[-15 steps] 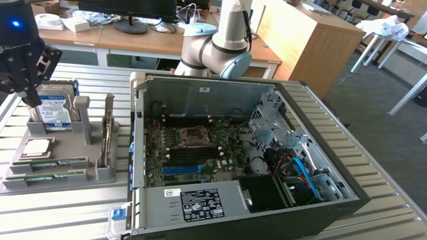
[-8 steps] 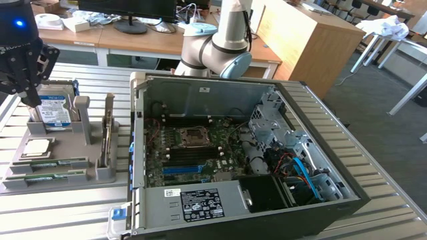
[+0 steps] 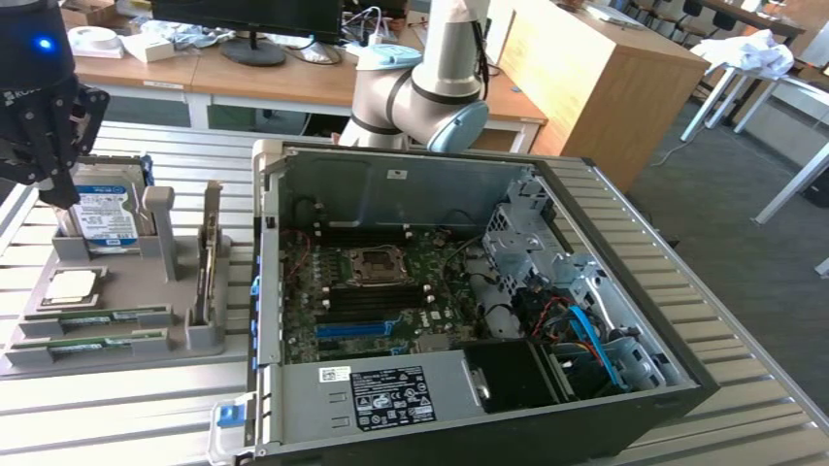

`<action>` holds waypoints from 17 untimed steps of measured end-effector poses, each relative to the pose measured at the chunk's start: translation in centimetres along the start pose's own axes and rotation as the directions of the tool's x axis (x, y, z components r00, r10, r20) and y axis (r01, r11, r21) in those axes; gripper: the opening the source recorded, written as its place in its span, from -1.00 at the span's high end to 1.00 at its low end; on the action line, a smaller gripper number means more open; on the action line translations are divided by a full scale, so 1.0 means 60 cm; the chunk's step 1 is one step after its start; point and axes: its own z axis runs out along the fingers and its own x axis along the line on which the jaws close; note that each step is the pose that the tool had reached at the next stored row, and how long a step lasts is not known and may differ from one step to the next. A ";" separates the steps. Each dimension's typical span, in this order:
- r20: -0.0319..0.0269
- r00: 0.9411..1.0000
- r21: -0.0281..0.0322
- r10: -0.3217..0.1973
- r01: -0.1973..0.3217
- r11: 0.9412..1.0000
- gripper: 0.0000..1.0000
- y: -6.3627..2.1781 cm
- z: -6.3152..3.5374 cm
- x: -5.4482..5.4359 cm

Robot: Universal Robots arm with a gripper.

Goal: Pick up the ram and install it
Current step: 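Pick up the ram and move it above insertion slot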

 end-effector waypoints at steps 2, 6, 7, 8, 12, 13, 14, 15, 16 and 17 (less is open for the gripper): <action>-0.001 0.999 0.000 -0.035 0.035 0.999 0.80 0.000 0.000 0.000; -0.003 0.994 -0.002 -0.107 0.107 0.994 0.80 0.000 0.000 0.000; -0.004 0.992 -0.002 -0.125 0.125 0.992 0.80 0.000 0.000 0.000; -0.004 0.990 -0.002 -0.143 0.143 0.990 0.80 0.000 0.000 0.000; -0.006 0.977 -0.004 -0.215 0.215 0.977 0.80 0.000 0.000 0.000; -0.007 0.973 -0.004 -0.232 0.232 0.973 0.80 0.000 0.000 0.000; -0.007 0.969 -0.004 -0.247 0.247 0.969 0.80 0.000 0.000 0.000; -0.008 0.966 -0.005 -0.260 0.260 0.966 0.80 0.000 0.000 0.000; -0.008 0.962 -0.005 -0.273 0.273 0.962 0.80 0.000 0.000 0.000; -0.008 0.958 -0.005 -0.287 0.287 0.958 0.80 0.000 0.000 0.000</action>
